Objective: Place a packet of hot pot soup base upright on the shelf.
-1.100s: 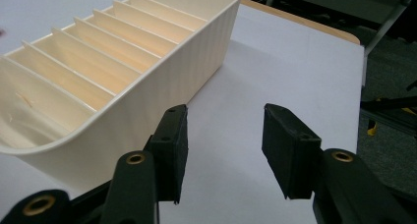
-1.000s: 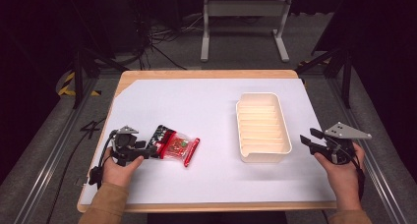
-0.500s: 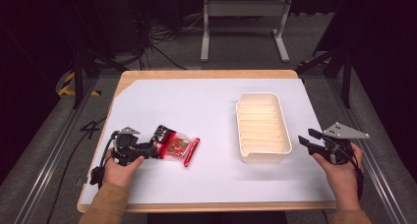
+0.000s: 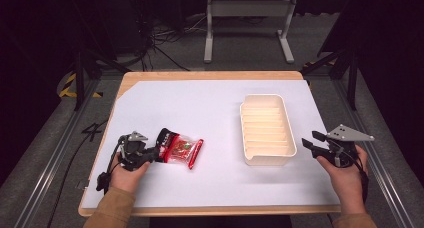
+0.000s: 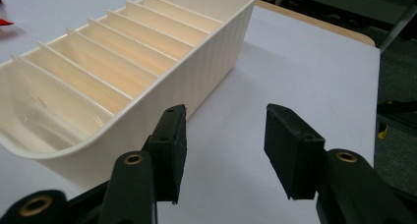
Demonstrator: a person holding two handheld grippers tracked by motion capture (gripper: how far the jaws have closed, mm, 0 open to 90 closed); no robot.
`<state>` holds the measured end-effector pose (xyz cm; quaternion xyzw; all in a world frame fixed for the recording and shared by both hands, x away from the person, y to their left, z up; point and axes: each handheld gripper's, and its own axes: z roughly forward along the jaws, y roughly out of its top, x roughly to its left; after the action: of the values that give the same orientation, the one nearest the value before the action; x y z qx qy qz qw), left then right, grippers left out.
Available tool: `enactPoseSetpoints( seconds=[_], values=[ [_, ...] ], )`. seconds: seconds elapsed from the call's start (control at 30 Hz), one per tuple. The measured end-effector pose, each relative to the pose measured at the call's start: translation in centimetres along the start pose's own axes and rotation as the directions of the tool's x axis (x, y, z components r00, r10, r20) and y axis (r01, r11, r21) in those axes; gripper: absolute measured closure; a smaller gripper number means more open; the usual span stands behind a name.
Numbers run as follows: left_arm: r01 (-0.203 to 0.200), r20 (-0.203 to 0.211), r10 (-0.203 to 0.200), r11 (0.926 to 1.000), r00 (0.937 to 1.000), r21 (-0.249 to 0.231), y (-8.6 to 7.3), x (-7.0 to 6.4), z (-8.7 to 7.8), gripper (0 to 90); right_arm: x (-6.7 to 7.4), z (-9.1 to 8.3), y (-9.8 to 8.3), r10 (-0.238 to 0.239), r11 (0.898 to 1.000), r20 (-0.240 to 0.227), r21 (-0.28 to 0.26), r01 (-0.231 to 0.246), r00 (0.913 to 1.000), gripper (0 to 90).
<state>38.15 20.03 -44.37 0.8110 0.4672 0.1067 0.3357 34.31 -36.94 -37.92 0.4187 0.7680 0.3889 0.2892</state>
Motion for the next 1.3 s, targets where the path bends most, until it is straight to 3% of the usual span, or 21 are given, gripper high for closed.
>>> enactPoseSetpoints(
  seconds=[0.37,0.5,0.67,0.8,0.9,1.03,1.3],
  values=[
    [-0.029,-0.005,0.029,0.9996,0.9996,-0.004,0.0,-0.2,0.2,89.2,-0.1,0.0,0.0,0.002,1.000,-0.002,-0.005,-0.002,1.0000,51.0],
    [-0.033,0.000,0.033,0.9991,0.9995,-0.028,0.2,-0.2,-0.3,89.8,-0.1,-0.2,0.0,0.000,1.000,0.000,-0.012,0.000,1.0000,53.5],
    [-0.022,0.035,0.025,0.9962,0.9991,-0.084,0.6,-0.3,-1.7,90.0,-0.1,-0.4,0.1,-0.008,1.000,0.010,-0.016,0.008,0.9999,57.2],
    [-0.039,0.058,0.046,0.9921,0.9973,-0.119,1.1,-0.5,-2.8,90.0,-0.1,-0.5,0.2,-0.006,1.000,0.003,-0.024,0.006,1.0000,58.9],
    [-0.068,0.078,0.081,0.9841,0.9937,-0.164,1.7,-1.2,-4.2,90.0,0.0,-0.8,0.3,0.001,0.999,-0.020,-0.038,-0.001,0.9998,60.6],
    [-0.122,0.068,0.138,0.9719,0.9880,-0.201,2.3,-2.2,-5.6,90.0,0.4,-0.8,0.6,-0.025,0.999,-0.033,-0.044,0.024,0.9991,61.2],
    [-0.163,0.105,0.196,0.9519,0.9749,-0.259,3.0,-3.7,-8.0,90.0,1.1,-1.1,1.1,-0.062,0.997,-0.044,-0.058,0.059,0.9971,61.2]
  ],
)
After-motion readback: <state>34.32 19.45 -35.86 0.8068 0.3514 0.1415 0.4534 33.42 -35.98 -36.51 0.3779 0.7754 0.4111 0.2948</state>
